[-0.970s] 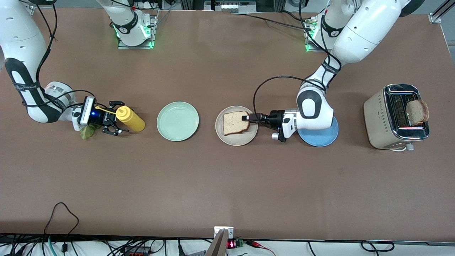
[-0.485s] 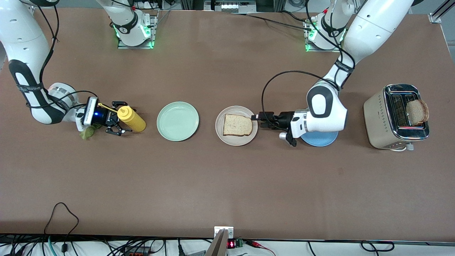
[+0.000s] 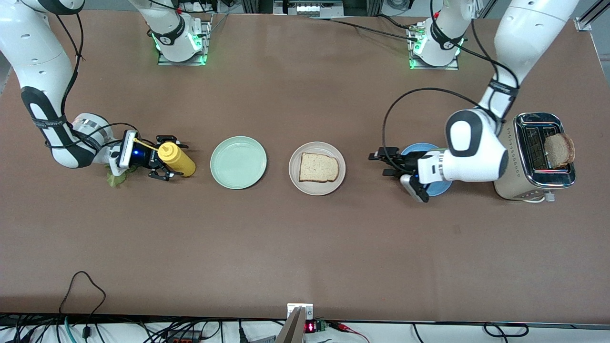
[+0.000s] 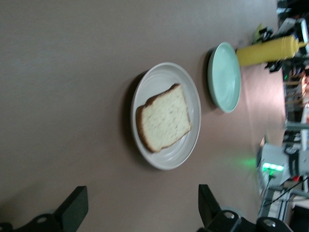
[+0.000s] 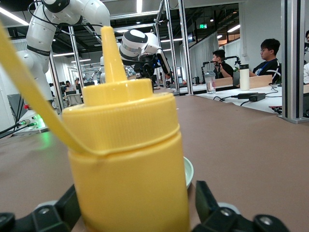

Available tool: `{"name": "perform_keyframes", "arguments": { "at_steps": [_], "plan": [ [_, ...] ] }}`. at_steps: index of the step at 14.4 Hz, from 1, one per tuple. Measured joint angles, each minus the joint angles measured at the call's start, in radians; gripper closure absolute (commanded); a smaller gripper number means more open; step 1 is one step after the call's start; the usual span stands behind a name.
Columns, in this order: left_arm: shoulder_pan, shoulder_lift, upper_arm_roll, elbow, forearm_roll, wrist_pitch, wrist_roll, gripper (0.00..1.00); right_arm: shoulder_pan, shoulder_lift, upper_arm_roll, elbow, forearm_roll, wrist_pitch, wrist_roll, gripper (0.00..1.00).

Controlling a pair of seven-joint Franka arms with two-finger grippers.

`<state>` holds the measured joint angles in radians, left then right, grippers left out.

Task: Make sandwich in beige plate with both arms
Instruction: 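Open the left gripper and withdraw it while the right gripper lifts the bottle, then carry the yellow squeeze bottle over the beige plate with the right gripper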

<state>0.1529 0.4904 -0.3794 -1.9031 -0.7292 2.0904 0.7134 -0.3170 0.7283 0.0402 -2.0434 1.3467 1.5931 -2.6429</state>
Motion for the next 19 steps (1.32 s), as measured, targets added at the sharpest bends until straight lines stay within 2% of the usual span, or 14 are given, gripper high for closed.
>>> {"name": "perform_keyframes", "arguments": {
  "at_steps": [1, 3, 9, 15, 19],
  "plan": [
    [0.016, -0.002, 0.0, 0.015, 0.058, -0.03, -0.003, 0.0, 0.001, -0.001, 0.0, 0.001, 0.001, 0.0, -0.001, 0.59],
    [0.039, -0.003, 0.001, 0.061, 0.178, -0.11, -0.029, 0.0, 0.004, -0.002, 0.0, 0.003, 0.003, 0.0, -0.003, 0.64],
    [0.057, -0.012, 0.001, 0.195, 0.506, -0.335, -0.197, 0.0, 0.031, -0.044, -0.001, 0.031, 0.003, 0.062, 0.072, 0.64],
    [0.057, -0.031, 0.0, 0.322, 0.798, -0.549, -0.415, 0.0, 0.125, -0.19, -0.001, 0.042, -0.049, 0.285, 0.317, 0.64],
    [0.058, -0.044, 0.001, 0.451, 0.899, -0.663, -0.459, 0.0, 0.217, -0.27, -0.001, 0.062, -0.13, 0.431, 0.509, 0.63]
  ]
}}
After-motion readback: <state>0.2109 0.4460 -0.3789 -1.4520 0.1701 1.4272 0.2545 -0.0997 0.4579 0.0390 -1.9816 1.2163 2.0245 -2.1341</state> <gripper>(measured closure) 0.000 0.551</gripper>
